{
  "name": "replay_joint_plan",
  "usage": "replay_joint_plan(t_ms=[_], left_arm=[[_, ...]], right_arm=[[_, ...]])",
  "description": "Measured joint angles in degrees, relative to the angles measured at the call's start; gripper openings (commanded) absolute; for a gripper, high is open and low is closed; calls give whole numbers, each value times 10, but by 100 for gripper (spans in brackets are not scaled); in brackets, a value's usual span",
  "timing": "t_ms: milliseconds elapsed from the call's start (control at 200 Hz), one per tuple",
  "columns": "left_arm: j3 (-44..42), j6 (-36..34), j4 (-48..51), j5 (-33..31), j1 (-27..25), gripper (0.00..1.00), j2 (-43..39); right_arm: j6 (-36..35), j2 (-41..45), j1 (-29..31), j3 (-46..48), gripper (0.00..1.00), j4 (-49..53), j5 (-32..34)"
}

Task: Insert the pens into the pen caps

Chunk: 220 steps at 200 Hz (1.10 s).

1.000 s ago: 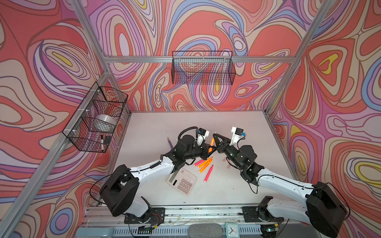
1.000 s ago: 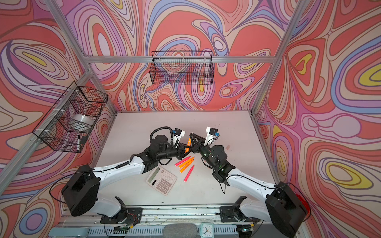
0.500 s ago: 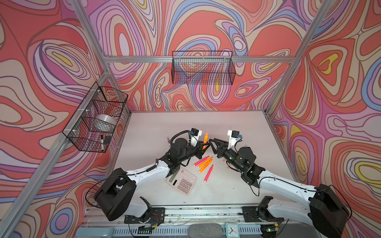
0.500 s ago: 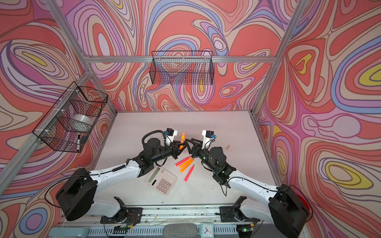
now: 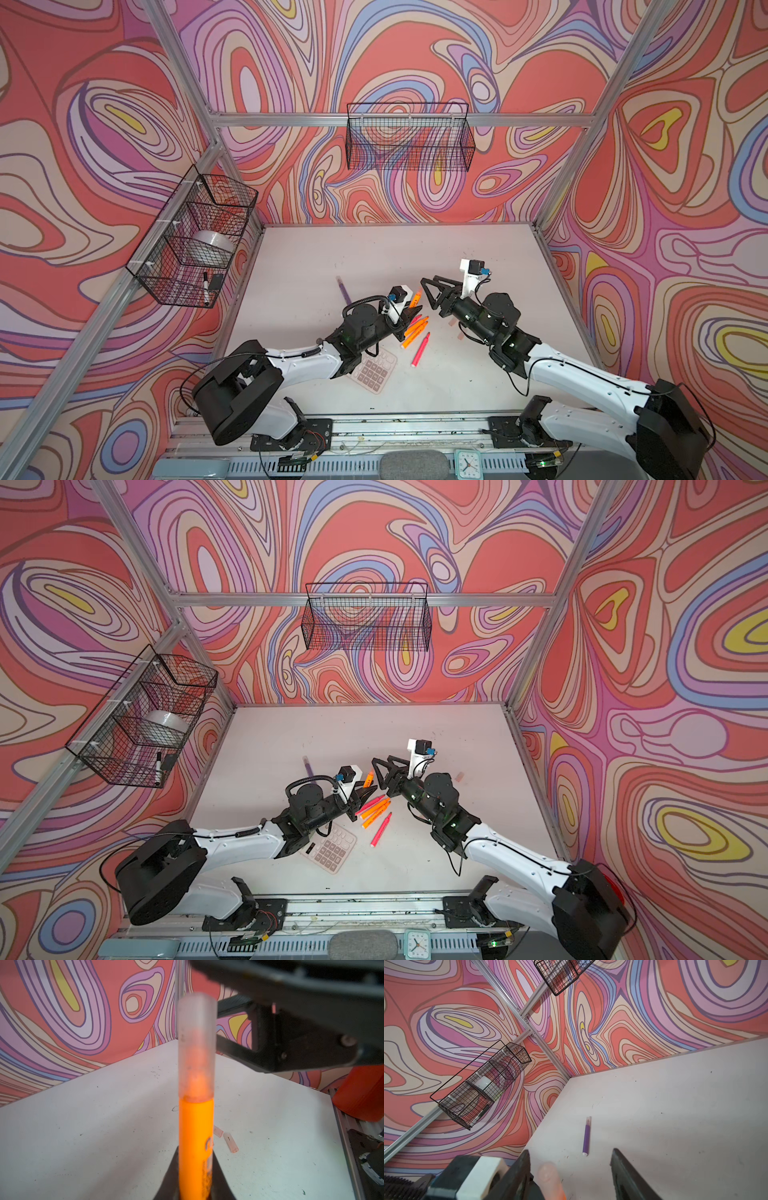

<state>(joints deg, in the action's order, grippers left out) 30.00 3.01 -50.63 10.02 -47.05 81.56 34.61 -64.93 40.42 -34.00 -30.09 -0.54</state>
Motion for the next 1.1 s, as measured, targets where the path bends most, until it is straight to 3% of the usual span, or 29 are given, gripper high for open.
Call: replay_joint_plan(t_ms=[250,401,656,1102], left_arm=[[0,-21,2,-13,-2,0,1],[0,-26,2,-17,-2,0,1],[0,-31,2,-31,-2,0,8],[4,-50,61,-89,-11,0,-20]], right_arm=[[1,-52,0,-39,36,3,-24],[-1,-54,1,-49,30,10,-30],[-10,-70,-2,-66,0,15,-47],[-9,-80,-3,-66,0,14,-68]])
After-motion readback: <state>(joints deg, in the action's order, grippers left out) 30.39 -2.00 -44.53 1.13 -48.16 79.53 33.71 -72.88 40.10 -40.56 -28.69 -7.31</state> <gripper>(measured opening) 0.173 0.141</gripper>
